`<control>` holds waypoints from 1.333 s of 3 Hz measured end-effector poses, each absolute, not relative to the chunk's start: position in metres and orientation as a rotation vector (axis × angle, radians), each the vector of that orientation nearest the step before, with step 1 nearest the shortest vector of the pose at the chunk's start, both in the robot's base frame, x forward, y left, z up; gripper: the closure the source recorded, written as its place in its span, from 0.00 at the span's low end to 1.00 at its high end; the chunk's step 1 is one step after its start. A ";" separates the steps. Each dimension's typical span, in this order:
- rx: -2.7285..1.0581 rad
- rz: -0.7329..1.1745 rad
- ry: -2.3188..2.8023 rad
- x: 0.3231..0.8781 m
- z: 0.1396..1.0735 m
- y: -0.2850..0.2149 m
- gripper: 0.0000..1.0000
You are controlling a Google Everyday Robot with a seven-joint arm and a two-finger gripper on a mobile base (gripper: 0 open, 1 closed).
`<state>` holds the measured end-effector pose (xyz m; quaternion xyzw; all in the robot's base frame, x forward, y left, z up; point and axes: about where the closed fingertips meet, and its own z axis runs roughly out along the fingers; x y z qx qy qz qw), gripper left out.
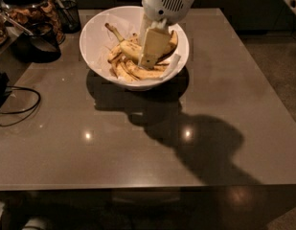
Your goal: Pick banana from white bowl
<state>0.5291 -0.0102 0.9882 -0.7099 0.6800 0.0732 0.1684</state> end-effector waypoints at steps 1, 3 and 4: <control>-2.028 0.232 1.931 0.513 0.986 -0.011 1.00; -2.027 0.338 2.017 0.438 0.967 -0.014 1.00; -2.020 0.333 2.011 0.439 0.969 -0.013 1.00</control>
Offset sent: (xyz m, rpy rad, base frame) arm -0.1320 -0.0181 -0.0359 -0.0066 0.2181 -0.0220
